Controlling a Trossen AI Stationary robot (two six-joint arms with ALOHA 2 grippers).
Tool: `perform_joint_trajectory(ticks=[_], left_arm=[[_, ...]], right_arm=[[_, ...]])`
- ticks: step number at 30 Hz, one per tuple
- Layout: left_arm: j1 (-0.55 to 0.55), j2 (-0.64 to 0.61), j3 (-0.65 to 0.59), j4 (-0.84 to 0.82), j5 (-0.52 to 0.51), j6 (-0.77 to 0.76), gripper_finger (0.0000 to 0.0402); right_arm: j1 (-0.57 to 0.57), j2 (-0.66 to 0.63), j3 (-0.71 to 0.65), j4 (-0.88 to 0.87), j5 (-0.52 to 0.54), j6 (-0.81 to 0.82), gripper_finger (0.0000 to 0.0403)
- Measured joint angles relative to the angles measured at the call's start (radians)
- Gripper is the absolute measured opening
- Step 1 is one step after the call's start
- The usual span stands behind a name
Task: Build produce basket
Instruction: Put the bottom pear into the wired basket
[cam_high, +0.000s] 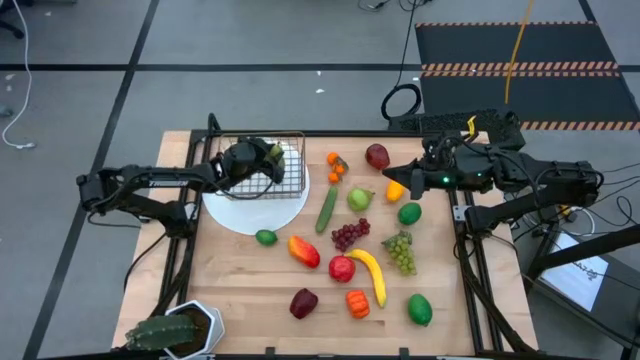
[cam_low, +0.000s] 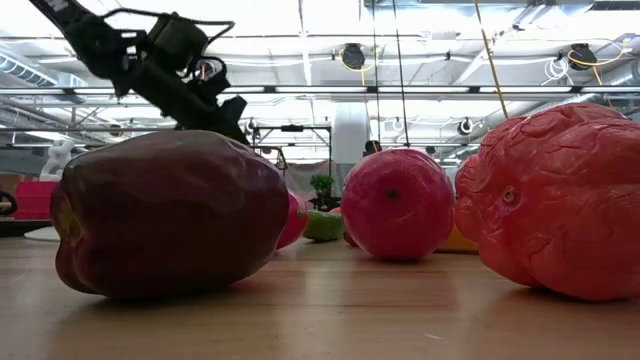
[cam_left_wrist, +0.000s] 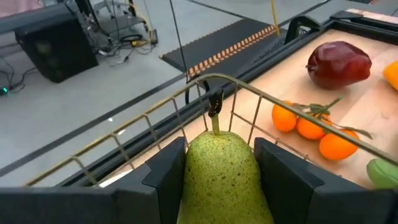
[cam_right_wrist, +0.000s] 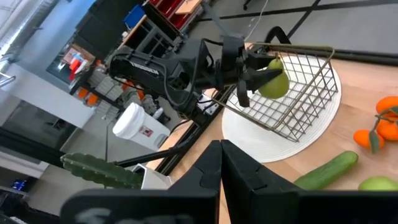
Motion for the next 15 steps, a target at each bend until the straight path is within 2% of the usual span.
perform_joint_trajectory(ticks=[6,11,15], left_arm=[[0.003,0.141,0.007,0.128,0.026,0.063,0.0182],[0.012,0.238,0.037,0.135,0.029,0.052,0.0182],[0.014,0.277,0.051,0.146,0.028,0.045,0.0182]], right_arm=[[0.000,0.024,0.000,0.000,-0.002,0.003,0.0000],[0.002,0.030,0.000,0.001,-0.006,0.041,0.0000],[0.003,0.030,0.000,0.002,-0.056,0.070,0.0000]])
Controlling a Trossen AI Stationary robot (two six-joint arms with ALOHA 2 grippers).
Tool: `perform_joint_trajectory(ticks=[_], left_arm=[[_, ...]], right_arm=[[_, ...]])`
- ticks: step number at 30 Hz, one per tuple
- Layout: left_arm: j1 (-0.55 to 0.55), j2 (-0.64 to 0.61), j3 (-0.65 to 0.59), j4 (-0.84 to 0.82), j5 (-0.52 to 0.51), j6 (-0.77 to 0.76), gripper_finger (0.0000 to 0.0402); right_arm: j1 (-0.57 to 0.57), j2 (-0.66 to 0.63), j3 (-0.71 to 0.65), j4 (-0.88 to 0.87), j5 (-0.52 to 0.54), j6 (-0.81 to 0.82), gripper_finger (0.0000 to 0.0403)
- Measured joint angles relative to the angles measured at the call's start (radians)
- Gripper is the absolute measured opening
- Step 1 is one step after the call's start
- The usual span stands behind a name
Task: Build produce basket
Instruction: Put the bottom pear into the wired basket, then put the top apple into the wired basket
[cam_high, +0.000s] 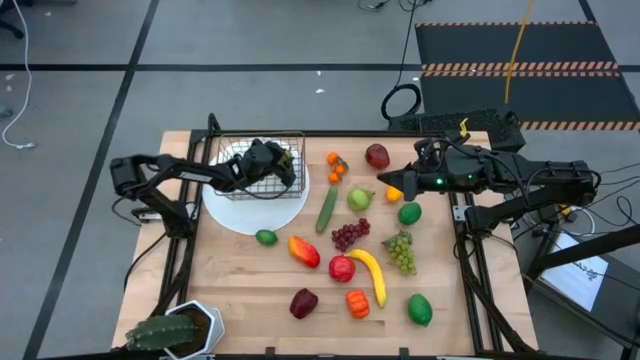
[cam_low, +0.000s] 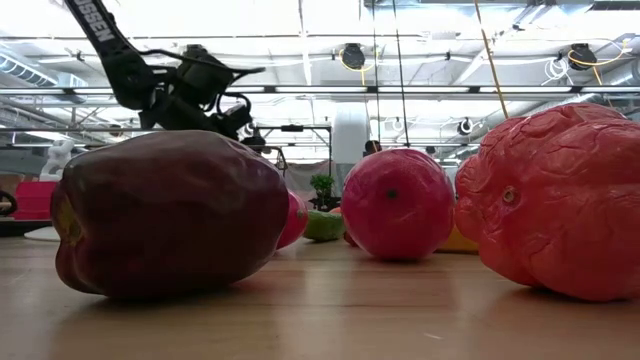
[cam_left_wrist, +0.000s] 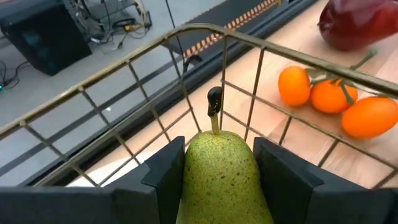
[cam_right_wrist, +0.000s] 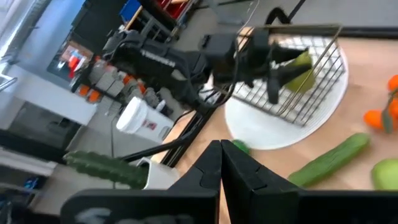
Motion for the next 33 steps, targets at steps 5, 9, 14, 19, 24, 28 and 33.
perform_joint_trajectory(ticks=[5,9,14,19,24,28,33], left_arm=[[0.000,0.030,0.001,0.031,0.000,0.000,0.0183],[0.000,0.029,0.001,0.033,0.000,-0.017,0.0205],[0.000,0.029,0.001,0.066,-0.001,-0.023,0.0263],[0.000,-0.045,0.006,0.064,-0.001,-0.037,0.0308],[0.000,-0.204,0.078,-0.078,-0.004,0.001,0.0304],[0.000,-0.324,0.163,-0.229,-0.003,0.006,0.0282],[0.000,-0.437,0.266,-0.431,-0.003,-0.053,0.0252]], right_arm=[[0.002,0.000,0.000,0.004,-0.019,0.018,0.0000],[0.002,0.000,0.000,0.020,-0.017,0.014,0.0000],[0.002,0.000,0.000,0.019,0.005,-0.006,0.0000],[0.002,0.000,0.000,0.017,0.007,-0.011,0.0000],[-0.002,0.000,0.000,0.016,0.011,-0.031,0.0000],[-0.003,0.000,0.000,0.013,0.064,-0.044,0.0000],[-0.004,0.000,0.000,0.012,0.134,-0.080,0.0000]])
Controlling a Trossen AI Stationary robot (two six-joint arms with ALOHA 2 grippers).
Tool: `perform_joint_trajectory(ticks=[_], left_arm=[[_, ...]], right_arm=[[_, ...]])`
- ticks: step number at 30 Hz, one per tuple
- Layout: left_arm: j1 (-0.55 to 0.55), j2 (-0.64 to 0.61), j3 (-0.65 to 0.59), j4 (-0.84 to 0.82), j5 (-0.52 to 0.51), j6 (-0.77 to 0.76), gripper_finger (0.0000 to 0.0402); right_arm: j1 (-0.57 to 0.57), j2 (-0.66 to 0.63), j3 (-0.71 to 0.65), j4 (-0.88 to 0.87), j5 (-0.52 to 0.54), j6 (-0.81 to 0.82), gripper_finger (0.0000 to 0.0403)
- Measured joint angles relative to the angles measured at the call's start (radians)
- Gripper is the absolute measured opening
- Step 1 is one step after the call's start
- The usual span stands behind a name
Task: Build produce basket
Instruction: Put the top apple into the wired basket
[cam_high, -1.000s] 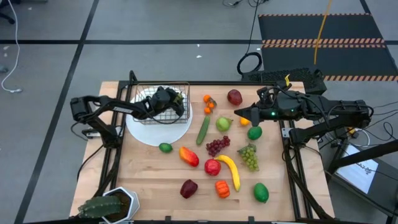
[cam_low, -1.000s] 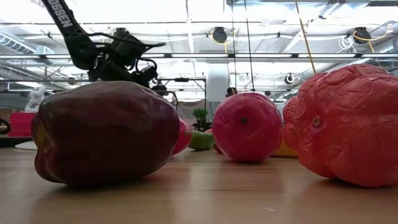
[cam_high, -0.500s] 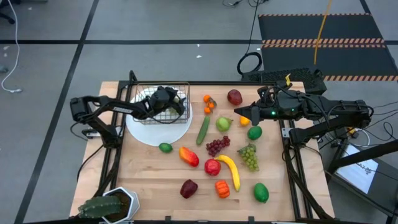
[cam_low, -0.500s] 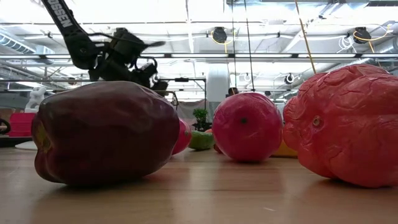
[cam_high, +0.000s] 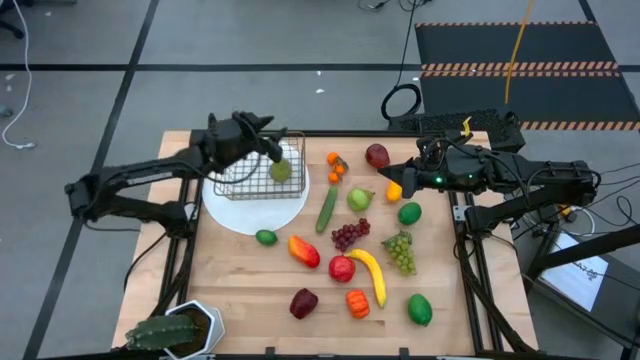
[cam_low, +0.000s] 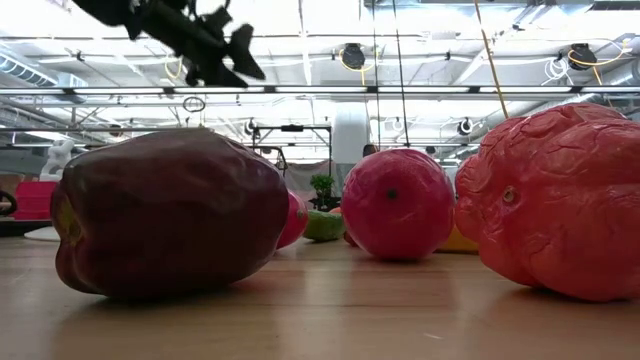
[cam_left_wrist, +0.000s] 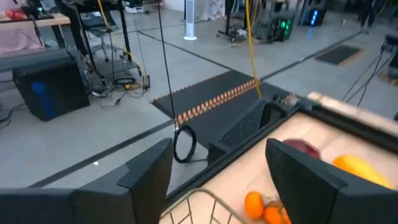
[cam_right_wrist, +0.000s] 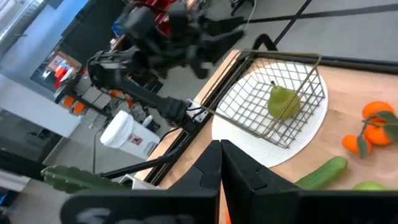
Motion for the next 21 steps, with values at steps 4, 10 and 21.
perform_joint_trajectory(ticks=[4,10,21], left_arm=[[-0.006,-0.066,0.063,-0.144,0.002,-0.072,0.0229],[-0.042,-0.149,0.096,-0.235,0.003,-0.175,0.0197],[-0.161,-0.240,0.097,-0.329,0.003,-0.352,0.0143]], right_arm=[[-0.017,0.000,0.000,0.000,0.032,-0.015,0.0000],[-0.071,0.000,0.000,-0.039,0.031,-0.010,0.0000],[-0.251,0.000,0.000,-0.170,-0.018,-0.117,0.0000]])
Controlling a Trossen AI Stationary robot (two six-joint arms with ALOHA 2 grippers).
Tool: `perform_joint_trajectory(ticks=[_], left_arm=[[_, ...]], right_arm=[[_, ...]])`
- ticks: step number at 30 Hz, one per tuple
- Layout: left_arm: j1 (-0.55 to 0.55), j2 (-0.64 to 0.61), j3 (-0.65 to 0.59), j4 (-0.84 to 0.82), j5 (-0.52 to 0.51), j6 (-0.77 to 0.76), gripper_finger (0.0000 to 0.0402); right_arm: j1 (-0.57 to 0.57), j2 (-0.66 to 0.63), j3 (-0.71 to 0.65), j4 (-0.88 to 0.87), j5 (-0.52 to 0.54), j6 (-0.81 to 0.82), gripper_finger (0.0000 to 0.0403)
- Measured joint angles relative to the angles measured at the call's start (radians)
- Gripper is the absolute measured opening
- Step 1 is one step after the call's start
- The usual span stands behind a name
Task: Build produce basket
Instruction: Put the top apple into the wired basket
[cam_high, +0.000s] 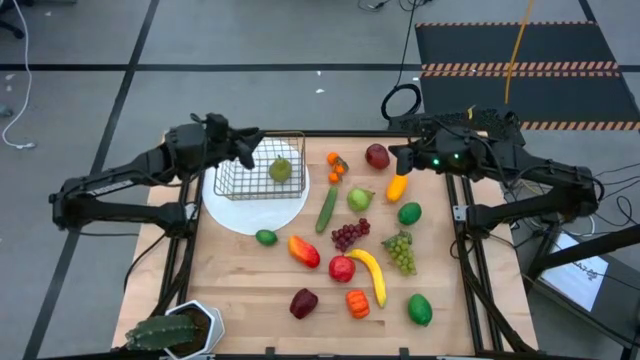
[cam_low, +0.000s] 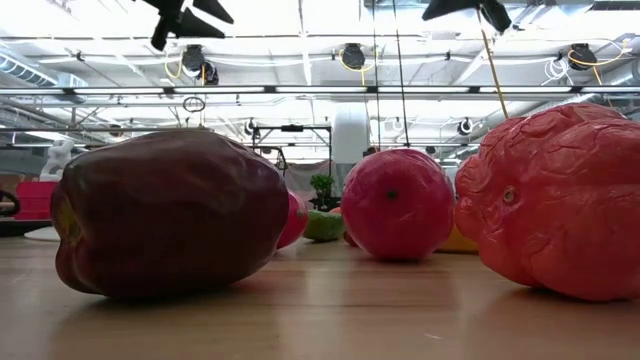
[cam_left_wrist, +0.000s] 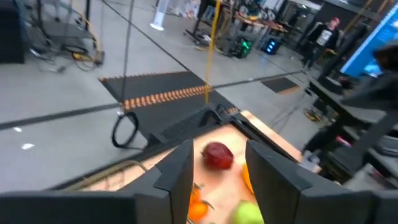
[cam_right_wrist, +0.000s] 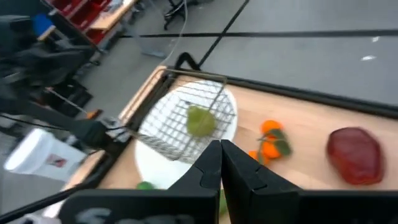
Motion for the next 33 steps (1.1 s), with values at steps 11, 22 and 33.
perform_joint_trajectory(ticks=[11,22,33], left_arm=[[-0.103,0.003,0.000,0.006,-0.065,-0.090,0.0074],[-0.206,0.007,0.000,0.011,-0.088,-0.119,0.0003],[-0.268,0.008,0.000,0.014,-0.137,-0.164,0.0021]], right_arm=[[-0.215,0.000,0.000,-0.130,-0.360,-0.257,0.0000],[-0.285,0.001,-0.068,-0.180,-0.528,-0.470,0.0043],[-0.285,0.000,-0.198,-0.136,-0.504,-0.441,0.0199]])
